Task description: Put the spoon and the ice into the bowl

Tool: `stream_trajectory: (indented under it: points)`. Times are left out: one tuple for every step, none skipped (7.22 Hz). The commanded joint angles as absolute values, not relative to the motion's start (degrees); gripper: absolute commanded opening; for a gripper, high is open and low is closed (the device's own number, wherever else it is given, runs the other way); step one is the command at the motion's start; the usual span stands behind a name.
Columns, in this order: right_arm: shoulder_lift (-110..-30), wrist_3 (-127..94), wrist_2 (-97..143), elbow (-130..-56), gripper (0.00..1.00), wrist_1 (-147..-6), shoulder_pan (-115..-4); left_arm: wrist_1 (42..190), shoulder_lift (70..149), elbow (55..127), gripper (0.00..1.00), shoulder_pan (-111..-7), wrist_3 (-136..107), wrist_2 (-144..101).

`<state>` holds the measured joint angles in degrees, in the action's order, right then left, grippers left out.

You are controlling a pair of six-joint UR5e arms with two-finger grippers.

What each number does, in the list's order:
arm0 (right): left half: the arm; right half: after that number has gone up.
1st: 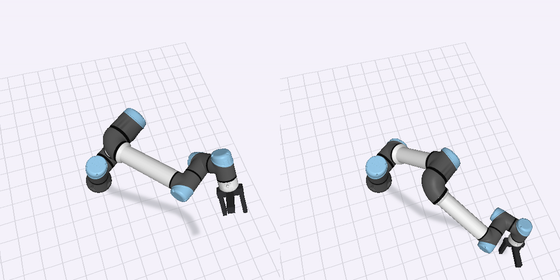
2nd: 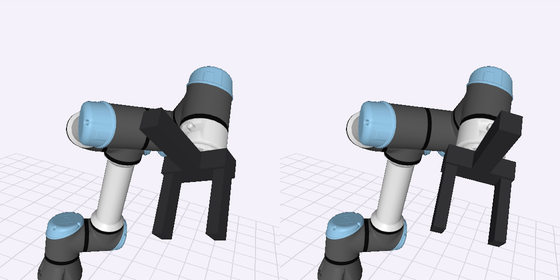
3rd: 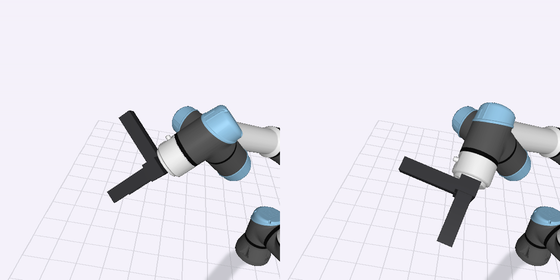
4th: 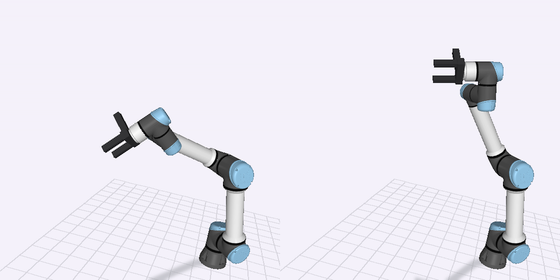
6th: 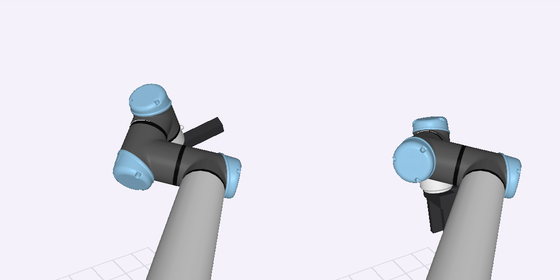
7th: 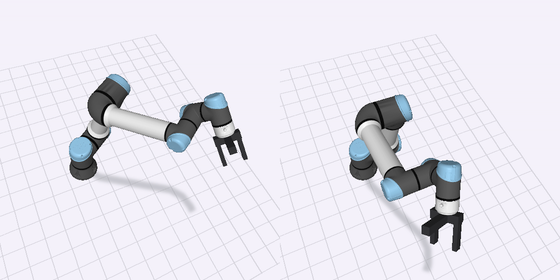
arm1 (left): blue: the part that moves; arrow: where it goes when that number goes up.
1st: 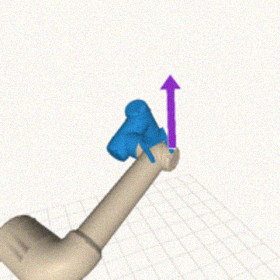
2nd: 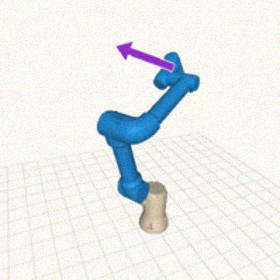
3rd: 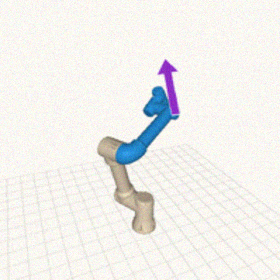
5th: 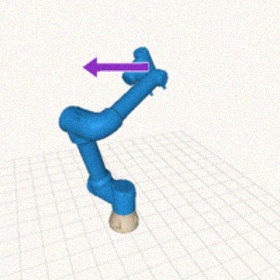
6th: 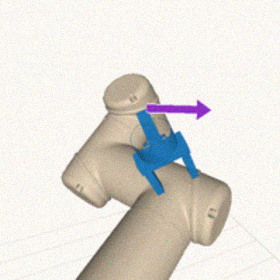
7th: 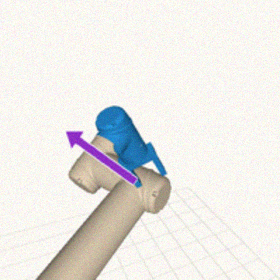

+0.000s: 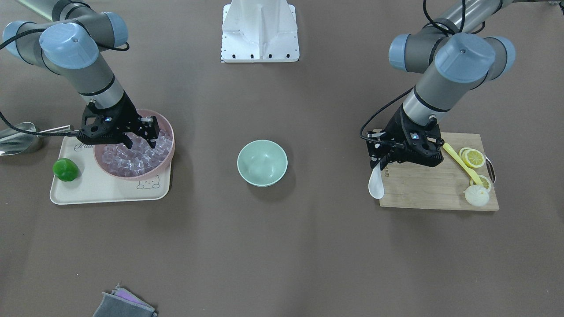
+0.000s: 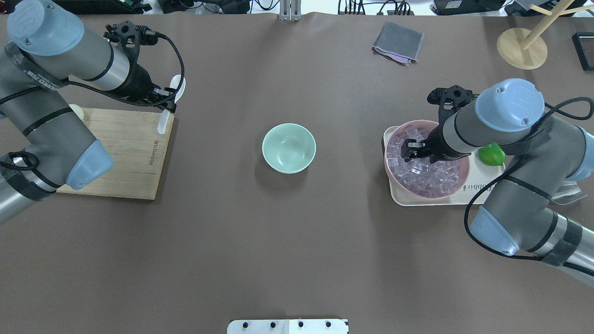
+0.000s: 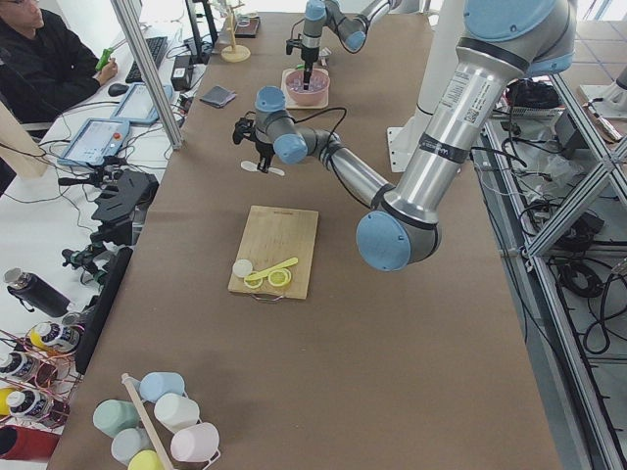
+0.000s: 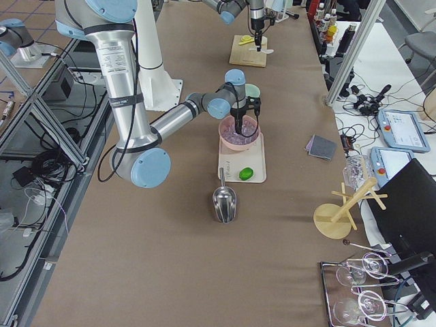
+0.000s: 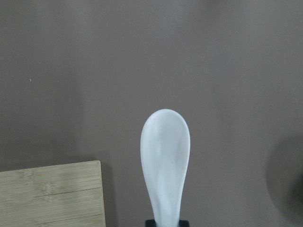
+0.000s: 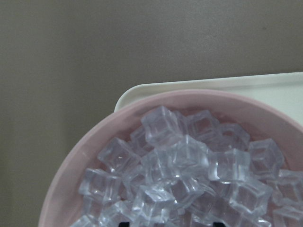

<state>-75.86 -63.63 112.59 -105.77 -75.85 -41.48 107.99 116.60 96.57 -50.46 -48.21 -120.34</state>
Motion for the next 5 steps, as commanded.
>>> stream_trajectory:
  points:
    - [-75.94,-63.63,112.59,-105.47,0.65,-75.85,-41.48,108.02,116.54,96.50,0.00,-50.45,-47.99,-120.41]
    - [-75.94,-63.89,112.59,-105.47,0.60,-75.94,-41.40,108.02,116.54,96.24,0.00,-50.45,-47.81,-120.41]
    - [-76.02,-63.90,112.59,-105.38,0.59,-75.94,-41.22,108.19,116.63,95.81,0.00,-50.45,-47.73,-120.41]
    - [-75.94,-63.90,112.59,-105.38,0.60,-75.94,-40.87,108.19,116.54,95.80,0.00,-50.54,-47.64,-120.41]
    - [-75.94,-63.90,112.59,-105.29,0.60,-75.94,-40.52,108.28,116.54,95.80,0.00,-50.45,-47.64,-120.41]
